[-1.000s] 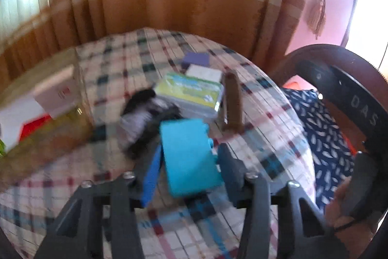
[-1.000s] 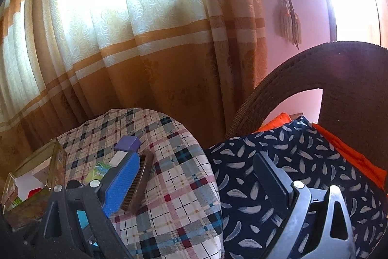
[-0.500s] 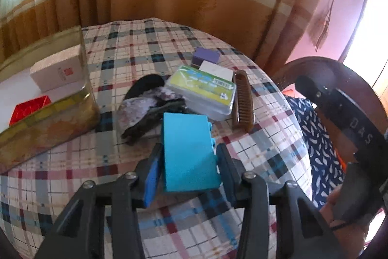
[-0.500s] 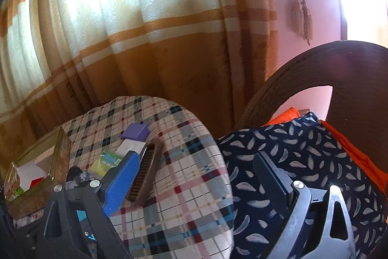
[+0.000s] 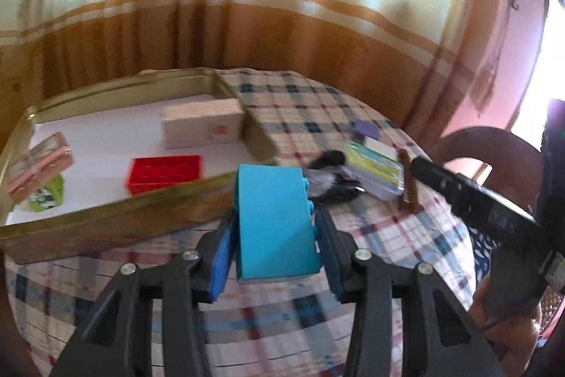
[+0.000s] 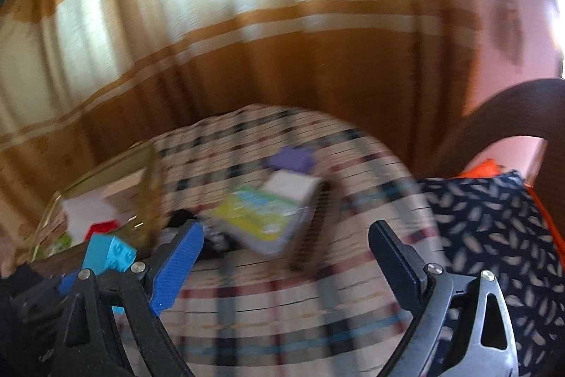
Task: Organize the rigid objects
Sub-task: 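Carry the blue brick toward the tin with the left gripper while the right gripper grasps the black hair clip, then lower the blue brick into the tin with the left gripper while the right gripper carries the black clip there, then open both grippers, releasing the blue brick onto the frame and the clip beside the white box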
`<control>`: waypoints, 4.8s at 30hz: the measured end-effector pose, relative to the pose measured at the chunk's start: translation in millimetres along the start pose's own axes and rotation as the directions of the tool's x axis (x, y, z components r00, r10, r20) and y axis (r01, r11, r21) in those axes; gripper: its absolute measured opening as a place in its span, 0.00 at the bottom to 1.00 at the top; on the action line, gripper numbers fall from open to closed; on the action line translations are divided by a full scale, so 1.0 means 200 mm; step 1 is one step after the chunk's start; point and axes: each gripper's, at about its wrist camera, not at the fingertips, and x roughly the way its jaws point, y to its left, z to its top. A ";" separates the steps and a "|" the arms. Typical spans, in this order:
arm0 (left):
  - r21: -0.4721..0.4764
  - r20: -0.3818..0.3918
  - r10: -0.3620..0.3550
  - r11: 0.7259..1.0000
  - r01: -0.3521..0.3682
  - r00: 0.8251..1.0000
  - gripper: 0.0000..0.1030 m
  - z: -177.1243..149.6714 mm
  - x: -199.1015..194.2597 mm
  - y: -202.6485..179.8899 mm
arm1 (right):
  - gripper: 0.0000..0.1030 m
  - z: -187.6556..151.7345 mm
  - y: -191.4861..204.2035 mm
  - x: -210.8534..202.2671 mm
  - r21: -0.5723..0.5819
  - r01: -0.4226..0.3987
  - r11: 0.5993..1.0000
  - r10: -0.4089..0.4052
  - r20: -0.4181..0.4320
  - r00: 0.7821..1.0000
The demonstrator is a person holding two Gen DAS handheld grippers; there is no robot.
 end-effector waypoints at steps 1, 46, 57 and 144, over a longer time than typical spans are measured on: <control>-0.014 0.005 0.003 1.000 -0.003 1.000 0.43 0.01 -0.01 0.03 | 0.94 0.00 0.05 0.03 -0.026 -0.035 0.999 0.034 -0.025 0.999; -0.106 0.120 0.104 0.990 -0.091 0.987 0.43 0.05 -0.24 0.30 | 0.73 -0.04 0.33 0.35 -0.116 -0.125 0.985 0.098 -0.219 0.971; -0.112 0.131 0.141 0.986 -0.127 0.981 0.43 0.04 -0.25 0.34 | 0.73 -0.04 0.36 0.29 -0.138 -0.121 0.983 0.100 -0.154 0.983; -0.368 0.111 0.470 0.838 -0.403 0.876 1.00 0.27 -0.11 1.01 | 0.92 0.16 1.04 0.39 -0.204 -0.189 0.960 0.208 0.074 0.975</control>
